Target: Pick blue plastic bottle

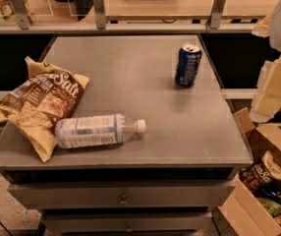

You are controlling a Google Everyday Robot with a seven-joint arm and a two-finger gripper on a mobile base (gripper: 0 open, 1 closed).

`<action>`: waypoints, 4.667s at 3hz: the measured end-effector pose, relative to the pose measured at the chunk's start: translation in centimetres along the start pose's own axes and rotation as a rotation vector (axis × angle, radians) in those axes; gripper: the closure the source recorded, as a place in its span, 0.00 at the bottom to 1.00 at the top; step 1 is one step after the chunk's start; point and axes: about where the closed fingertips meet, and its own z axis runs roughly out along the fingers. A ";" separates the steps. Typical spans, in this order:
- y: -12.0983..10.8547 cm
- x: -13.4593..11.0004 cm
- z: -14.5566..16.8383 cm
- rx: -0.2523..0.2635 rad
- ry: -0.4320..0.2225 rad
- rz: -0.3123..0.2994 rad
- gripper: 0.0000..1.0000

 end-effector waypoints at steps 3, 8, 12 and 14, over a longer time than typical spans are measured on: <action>3.4 -6.8 1.6 -0.029 -0.038 -0.139 0.00; 13.3 -22.8 13.5 -0.298 -0.040 -0.411 0.00; 13.9 -26.0 19.3 -0.419 -0.121 -0.397 0.18; 11.5 -25.4 17.0 -0.540 -0.101 -0.368 0.63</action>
Offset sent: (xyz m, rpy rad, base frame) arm -0.0063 0.0684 -0.0089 -0.0077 -0.0053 0.1333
